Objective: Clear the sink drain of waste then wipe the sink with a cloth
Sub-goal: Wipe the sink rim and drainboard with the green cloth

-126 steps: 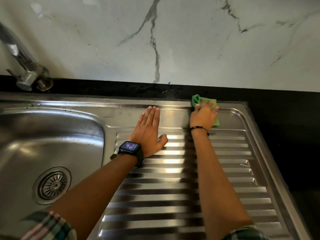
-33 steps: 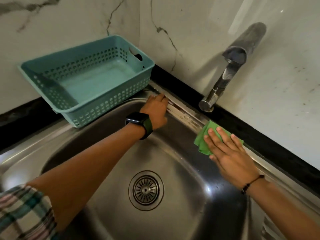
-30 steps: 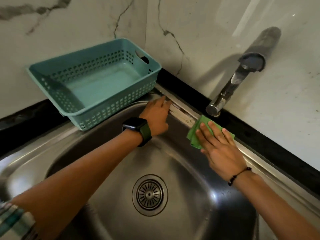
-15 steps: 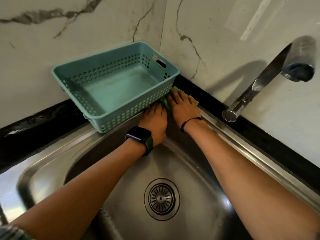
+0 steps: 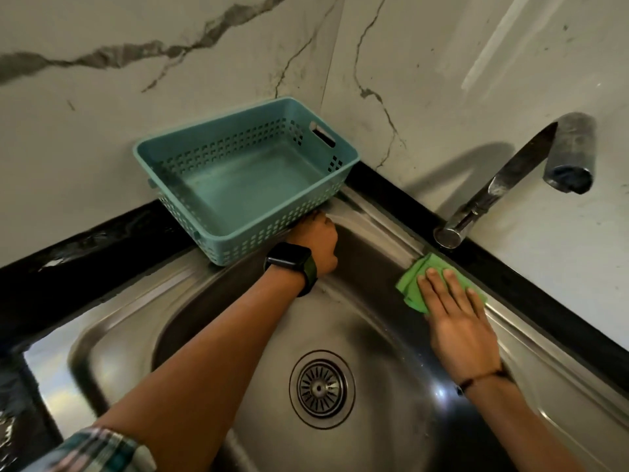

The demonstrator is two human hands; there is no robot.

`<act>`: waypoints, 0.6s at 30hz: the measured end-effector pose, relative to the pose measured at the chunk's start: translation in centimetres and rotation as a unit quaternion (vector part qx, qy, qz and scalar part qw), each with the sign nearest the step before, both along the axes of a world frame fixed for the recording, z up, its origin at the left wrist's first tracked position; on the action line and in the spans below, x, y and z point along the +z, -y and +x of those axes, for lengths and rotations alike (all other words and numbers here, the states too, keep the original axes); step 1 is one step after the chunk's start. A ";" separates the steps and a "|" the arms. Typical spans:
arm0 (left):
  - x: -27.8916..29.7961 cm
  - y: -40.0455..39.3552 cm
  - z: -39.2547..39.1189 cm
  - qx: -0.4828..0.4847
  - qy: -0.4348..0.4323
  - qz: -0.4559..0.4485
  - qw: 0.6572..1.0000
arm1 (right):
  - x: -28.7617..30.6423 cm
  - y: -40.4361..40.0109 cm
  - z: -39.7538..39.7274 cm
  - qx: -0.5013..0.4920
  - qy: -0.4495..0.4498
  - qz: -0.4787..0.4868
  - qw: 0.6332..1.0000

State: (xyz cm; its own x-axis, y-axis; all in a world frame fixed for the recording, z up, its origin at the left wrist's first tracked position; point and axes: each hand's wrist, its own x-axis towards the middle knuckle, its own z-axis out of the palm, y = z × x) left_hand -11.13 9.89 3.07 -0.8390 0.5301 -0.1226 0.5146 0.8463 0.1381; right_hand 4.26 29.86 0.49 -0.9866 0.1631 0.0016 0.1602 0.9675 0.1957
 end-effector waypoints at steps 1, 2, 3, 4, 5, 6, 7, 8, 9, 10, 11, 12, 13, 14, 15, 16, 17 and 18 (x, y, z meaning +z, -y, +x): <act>0.0 0.0 -0.1 0.004 0.003 0.014 1.000 | -0.1 -0.4 0.4 -0.003 0.023 0.016 1.000; -0.1 0.1 -0.2 0.008 0.006 0.027 1.000 | -0.1 -0.5 0.2 -0.001 0.033 0.010 0.999; -0.1 0.2 -0.3 0.011 0.008 0.038 0.999 | 0.0 -0.5 -0.5 0.009 0.027 0.000 1.000; -0.2 0.2 -0.3 0.015 0.011 0.049 0.999 | 0.1 -0.3 -1.4 0.016 0.014 -0.013 1.000; -0.2 0.3 -0.3 0.020 0.014 0.060 0.998 | 0.2 0.2 -2.5 0.030 0.007 -0.010 0.999; -0.3 0.2 -0.4 0.023 0.018 0.066 0.997 | 0.3 0.7 -3.8 0.045 0.007 -0.007 0.999; -0.4 0.1 -0.4 0.026 0.021 0.068 0.997 | 0.4 1.4 -5.4 0.059 0.012 -0.006 0.998; -0.4 0.0 -0.4 0.027 0.023 0.069 0.997 | 0.5 2.2 -7.3 0.069 0.012 -0.015 0.997; -0.5 -0.2 -0.3 0.029 0.022 0.070 0.997 | 0.4 3.0 -9.3 0.079 0.009 -0.027 0.996; -0.7 -0.3 -0.4 0.032 0.020 0.074 0.997 | 0.5 4.1 -11.3 0.091 0.004 -0.043 0.995; -0.9 -0.5 -0.3 0.035 0.016 0.079 0.996 | 0.6 5.0 -13.0 0.100 0.004 -0.054 0.994; -1.0 -0.6 -0.3 0.039 0.011 0.085 0.996 | 0.6 5.7 -14.2 0.105 0.001 -0.061 0.993; -1.1 -0.7 -0.3 0.044 0.008 0.086 0.995 | 0.5 6.2 -15.1 0.108 -0.004 -0.065 0.992; -1.2 -0.8 -0.2 0.046 0.006 0.079 0.996 | 0.3 6.4 -15.5 0.107 -0.005 -0.063 0.992; -1.3 -1.0 -0.1 0.046 0.002 0.061 0.997 | 0.2 6.5 -15.6 0.106 -0.001 -0.061 0.993; -1.5 -1.2 0.1 0.046 -0.004 0.041 0.998 | 0.3 6.4 -15.5 0.107 0.003 -0.060 0.992; -1.7 -1.3 0.1 0.052 -0.005 0.024 0.998 | 0.3 6.5 -15.6 0.114 0.011 -0.060 0.992; -1.9 -1.4 0.2 0.059 -0.002 0.012 0.998 | 0.5 6.3 -15.5 0.117 0.016 -0.063 0.991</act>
